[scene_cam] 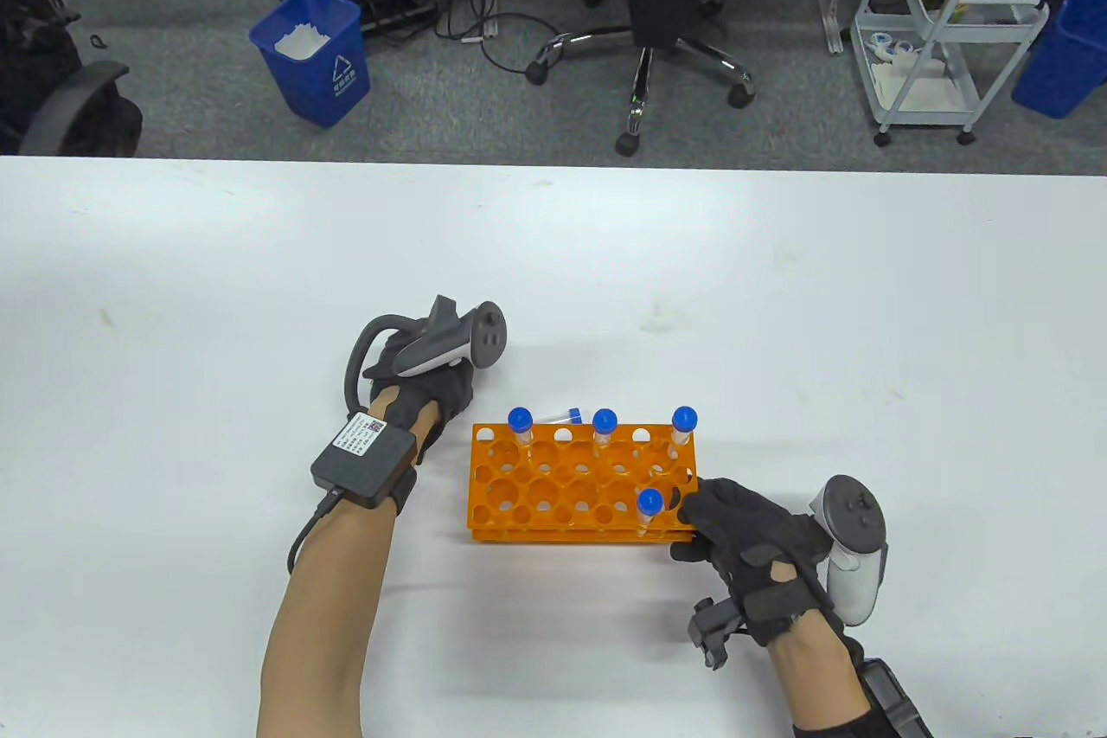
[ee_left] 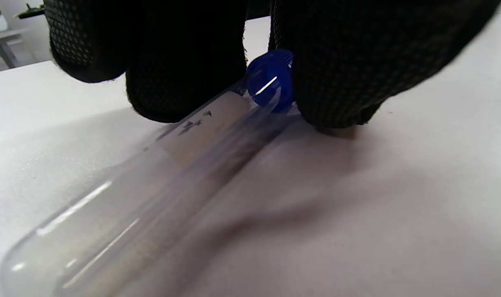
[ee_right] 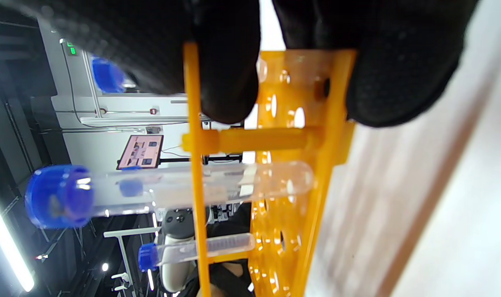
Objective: Hold test tube rack and insert test tubes into grid holes one by one
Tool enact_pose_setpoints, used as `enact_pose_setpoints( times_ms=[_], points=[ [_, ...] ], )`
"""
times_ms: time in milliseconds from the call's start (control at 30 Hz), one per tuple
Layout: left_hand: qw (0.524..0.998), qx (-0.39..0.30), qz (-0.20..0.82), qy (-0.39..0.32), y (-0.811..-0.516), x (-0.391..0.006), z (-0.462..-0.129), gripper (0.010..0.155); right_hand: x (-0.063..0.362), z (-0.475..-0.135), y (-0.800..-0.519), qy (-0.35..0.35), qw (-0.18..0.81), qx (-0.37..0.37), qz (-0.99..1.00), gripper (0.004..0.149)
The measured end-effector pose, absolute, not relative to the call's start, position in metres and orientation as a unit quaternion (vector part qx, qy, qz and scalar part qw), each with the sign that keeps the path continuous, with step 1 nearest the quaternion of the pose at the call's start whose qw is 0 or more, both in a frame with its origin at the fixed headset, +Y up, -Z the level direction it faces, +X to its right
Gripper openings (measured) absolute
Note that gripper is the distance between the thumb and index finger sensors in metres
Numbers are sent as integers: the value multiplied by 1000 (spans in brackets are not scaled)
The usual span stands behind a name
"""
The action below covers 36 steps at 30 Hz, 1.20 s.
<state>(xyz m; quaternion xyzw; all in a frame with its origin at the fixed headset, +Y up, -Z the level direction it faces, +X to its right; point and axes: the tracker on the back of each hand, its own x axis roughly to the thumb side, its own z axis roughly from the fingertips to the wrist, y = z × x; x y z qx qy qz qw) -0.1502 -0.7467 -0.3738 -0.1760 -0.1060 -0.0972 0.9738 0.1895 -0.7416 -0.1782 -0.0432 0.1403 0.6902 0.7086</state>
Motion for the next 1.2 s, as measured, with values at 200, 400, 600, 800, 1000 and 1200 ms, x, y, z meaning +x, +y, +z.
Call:
enact_pose_setpoints(
  times_ms=[200,400,600,800,1000,1200],
  points=[
    [977,-160,-95,-107,-747,-149,-373,62,190,-178,-742,141,708,-43,691,43],
    [981,-145,-81,-104,-747,-151,-371,58,190,-178,-743,141,708,-43,691,43],
    [987,-128,-48,-88,-735,-159,-365,58,190,-178,-743,143,709,-45,689,43],
    [995,-81,3,-63,-699,-175,-352,55,190,-178,-743,143,712,-48,686,43],
    [998,-11,35,-45,-655,-190,-330,52,190,-178,-743,144,713,-48,684,43],
    [993,78,70,-57,-606,-197,-296,52,189,-178,-743,147,714,-47,683,43]
  ],
)
